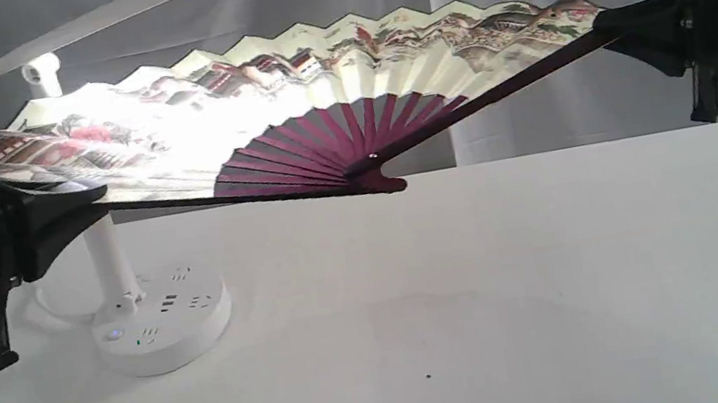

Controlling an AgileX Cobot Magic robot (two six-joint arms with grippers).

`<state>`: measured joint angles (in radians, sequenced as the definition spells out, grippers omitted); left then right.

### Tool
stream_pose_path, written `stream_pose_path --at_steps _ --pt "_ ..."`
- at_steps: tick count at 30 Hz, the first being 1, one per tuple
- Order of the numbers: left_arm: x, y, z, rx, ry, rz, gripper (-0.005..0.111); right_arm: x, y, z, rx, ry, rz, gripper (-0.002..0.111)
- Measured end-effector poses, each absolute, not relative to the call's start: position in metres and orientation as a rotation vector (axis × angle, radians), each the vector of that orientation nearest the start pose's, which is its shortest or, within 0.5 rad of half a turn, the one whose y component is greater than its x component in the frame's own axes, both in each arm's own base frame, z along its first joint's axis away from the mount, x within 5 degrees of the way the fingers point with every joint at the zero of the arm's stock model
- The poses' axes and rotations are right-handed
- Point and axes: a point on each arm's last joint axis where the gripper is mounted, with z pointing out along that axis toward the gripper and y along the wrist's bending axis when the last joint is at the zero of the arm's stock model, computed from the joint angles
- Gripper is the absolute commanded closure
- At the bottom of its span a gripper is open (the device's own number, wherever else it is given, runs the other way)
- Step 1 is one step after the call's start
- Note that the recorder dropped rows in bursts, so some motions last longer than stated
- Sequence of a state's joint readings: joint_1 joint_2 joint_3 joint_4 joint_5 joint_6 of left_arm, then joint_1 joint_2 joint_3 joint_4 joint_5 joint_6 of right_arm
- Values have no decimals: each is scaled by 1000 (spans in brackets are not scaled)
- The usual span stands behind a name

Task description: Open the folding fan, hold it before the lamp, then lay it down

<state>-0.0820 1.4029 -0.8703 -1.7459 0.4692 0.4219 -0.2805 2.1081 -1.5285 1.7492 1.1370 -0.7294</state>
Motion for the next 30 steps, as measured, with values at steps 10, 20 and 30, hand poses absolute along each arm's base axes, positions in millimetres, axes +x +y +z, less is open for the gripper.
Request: stream_pose_path --at_steps 10,20,30 --pt "297 -71 292 -941 1942 -1381 107 450 -57 243 486 1840 1625 108" --pt "294 -84 290 -918 1975 -1344 107 447 -66 239 477 1882 1586 108" --pt "290 -88 263 -992 2051 -1364 107 439 -76 231 434 1997 1521 108"
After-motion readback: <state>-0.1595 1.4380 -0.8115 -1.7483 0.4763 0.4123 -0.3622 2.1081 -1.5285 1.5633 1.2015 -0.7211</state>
